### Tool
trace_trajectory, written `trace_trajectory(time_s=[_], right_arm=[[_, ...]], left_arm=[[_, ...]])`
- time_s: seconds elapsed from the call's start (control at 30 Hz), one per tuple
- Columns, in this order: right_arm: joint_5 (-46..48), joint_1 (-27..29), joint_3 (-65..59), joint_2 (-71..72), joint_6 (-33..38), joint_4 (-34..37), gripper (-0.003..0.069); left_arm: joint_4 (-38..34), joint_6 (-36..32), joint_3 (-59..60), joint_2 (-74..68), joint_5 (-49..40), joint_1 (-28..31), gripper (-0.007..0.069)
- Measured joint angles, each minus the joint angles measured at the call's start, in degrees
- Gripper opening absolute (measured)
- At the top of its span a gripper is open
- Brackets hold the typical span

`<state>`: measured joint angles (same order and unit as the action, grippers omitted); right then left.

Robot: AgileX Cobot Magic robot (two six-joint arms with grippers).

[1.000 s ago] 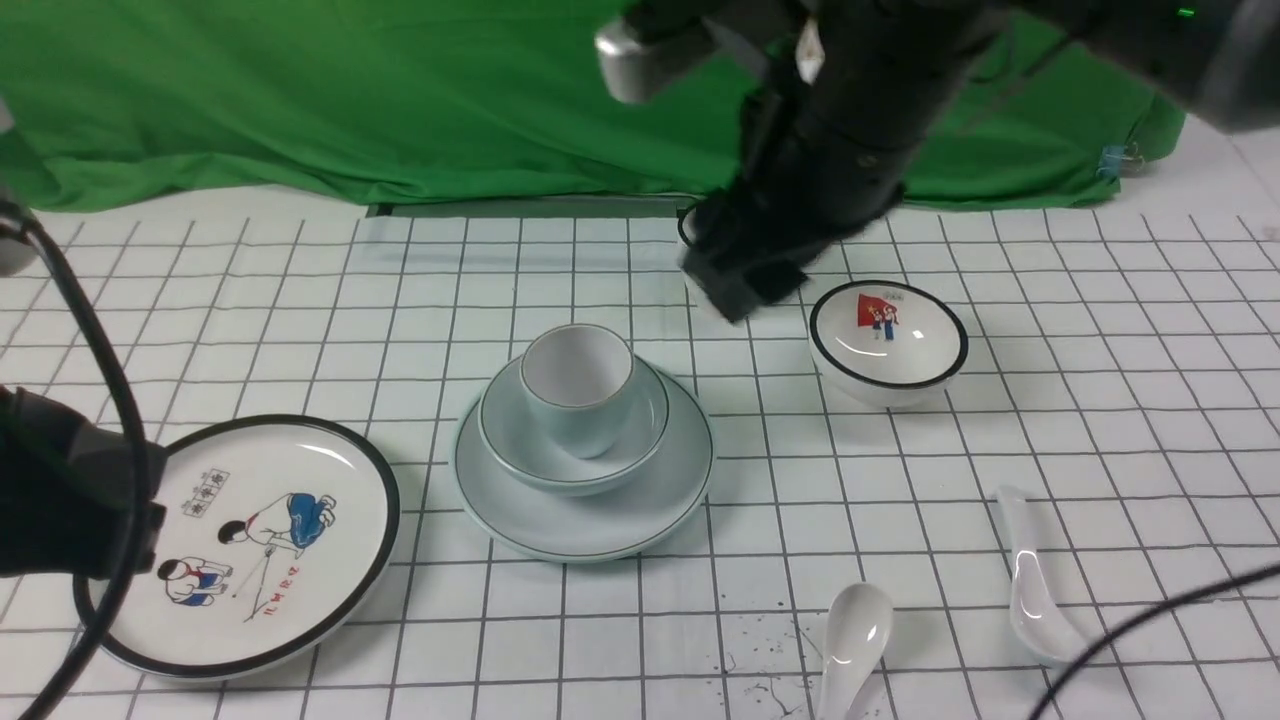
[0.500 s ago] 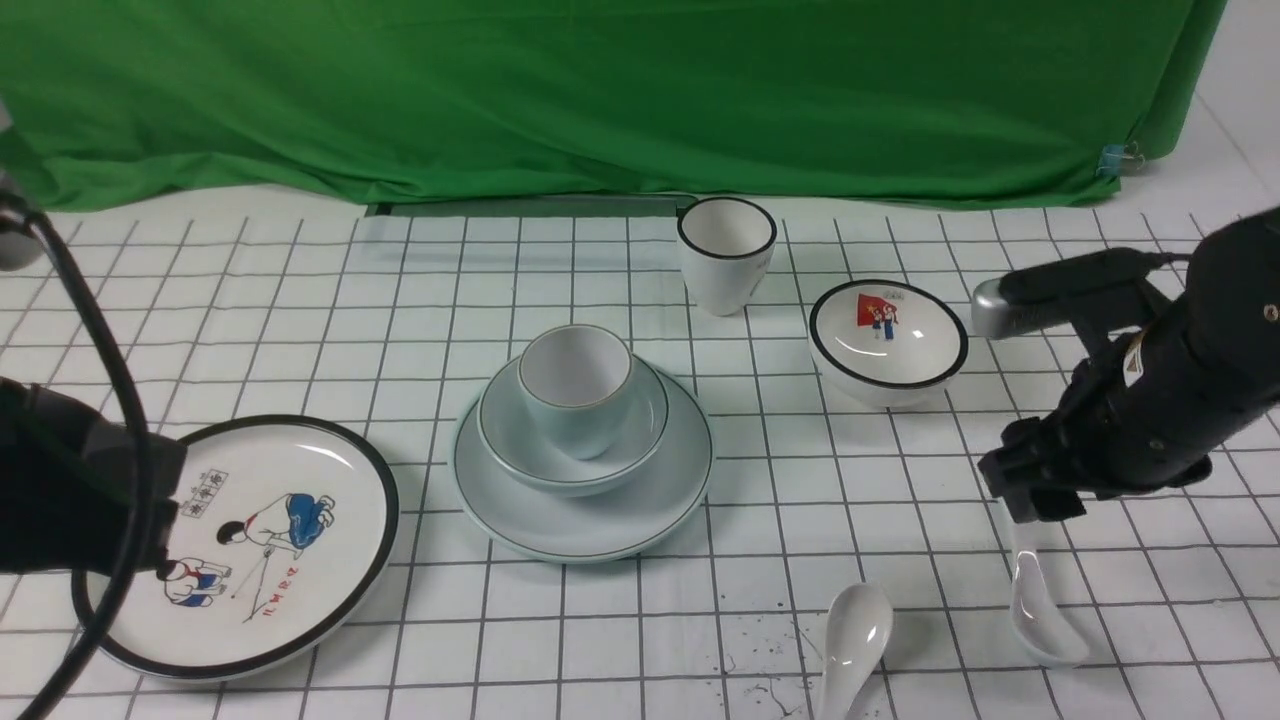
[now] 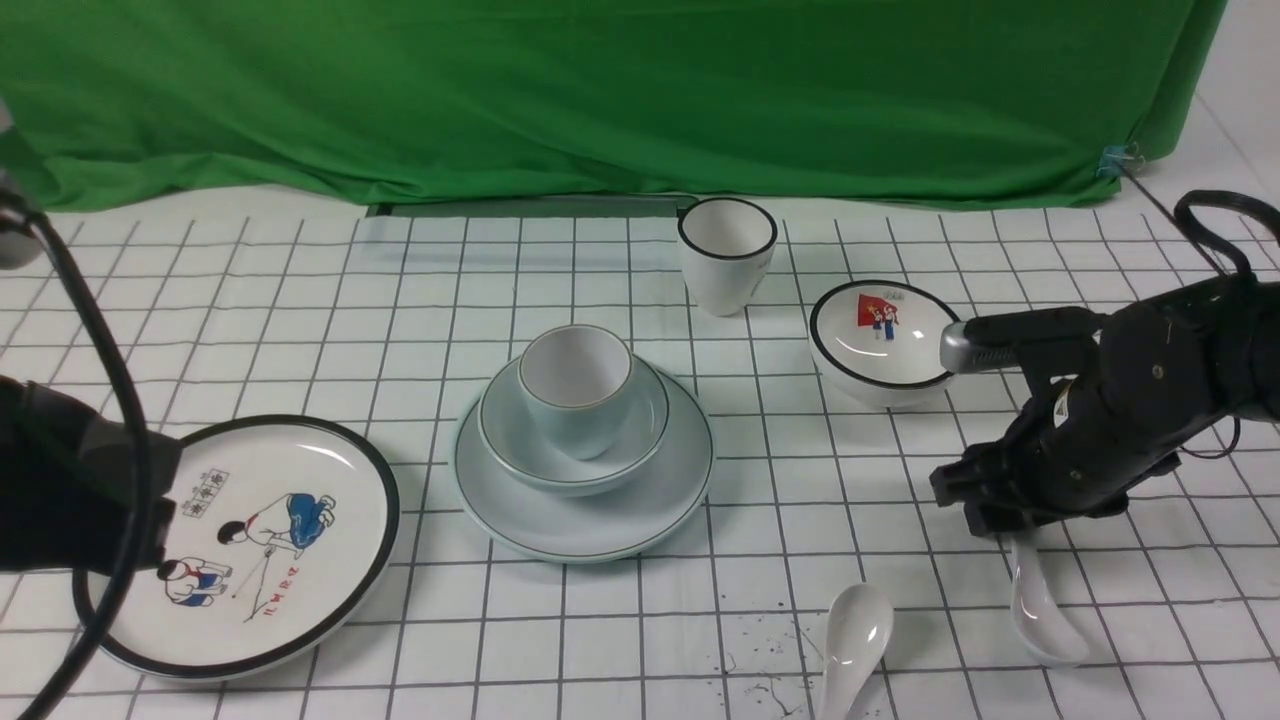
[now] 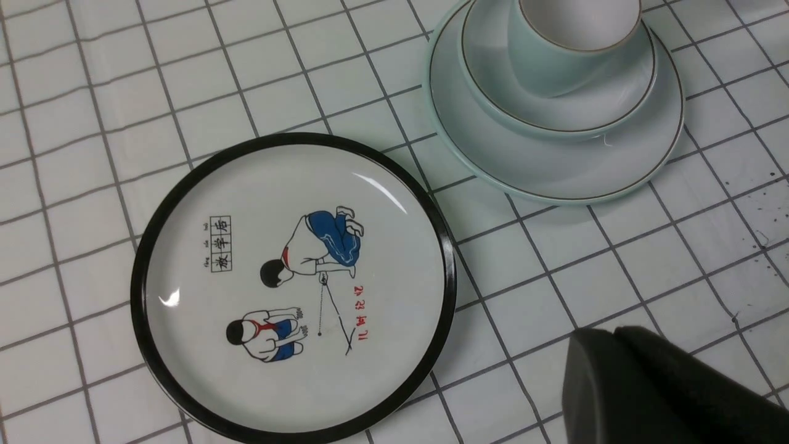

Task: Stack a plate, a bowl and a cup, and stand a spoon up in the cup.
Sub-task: Use the right arm to grab a blue soup spoon, then use the right arm to put the blue soup spoon into the blue teacup in the middle

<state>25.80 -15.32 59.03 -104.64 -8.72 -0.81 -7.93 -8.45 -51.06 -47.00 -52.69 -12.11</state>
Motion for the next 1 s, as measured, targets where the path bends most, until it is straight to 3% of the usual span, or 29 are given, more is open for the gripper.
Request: trace_trajectory(time_s=[0.07, 0.1, 0.13, 0.33, 0.47, 0.57, 0.77, 1.0], right_arm=[[-0.2, 0.0, 0.0, 0.0, -0.1, 0.1, 0.03], [-0.3, 0.0, 0.0, 0.0, -0.3, 0.2, 0.0198], [-0.3, 0.0, 0.0, 0.1, -0.3, 0.2, 0.0178], [1.0, -1.0, 0.3, 5.0, 1.8, -0.4, 0.0187], [-2.4, -5.8, 3.9, 12.5, 3.7, -0.6, 0.0187], [-8.0, -9.8, 6.2, 15.2, 4.5, -0.6, 0.0187], [-32.5, -19.6, 9.9, 14.2, 5.4, -0.6, 0.0187], [-53.1, -23.7, 10.3, 5.0, 5.4, -0.8, 0.0187]], left_arm=[[0.0, 0.0, 0.0, 0.0, 0.0, 0.0, -0.0036], [0.0, 0.0, 0.0, 0.0, 0.0, 0.0, -0.0036], [0.0, 0.0, 0.0, 0.0, 0.0, 0.0, -0.0036], [0.4, 0.0, 0.0, 0.0, 0.0, 0.0, -0.0036], [0.5, 0.0, 0.0, 0.0, 0.2, 0.0, -0.0036], [0.6, 0.0, 0.0, 0.0, 0.9, 0.0, -0.0036], [0.6, -0.2, 0.0, 0.0, 1.4, 0.0, -0.0036], [0.6, -0.2, 0.0, 0.0, 1.5, 0.0, -0.0036]])
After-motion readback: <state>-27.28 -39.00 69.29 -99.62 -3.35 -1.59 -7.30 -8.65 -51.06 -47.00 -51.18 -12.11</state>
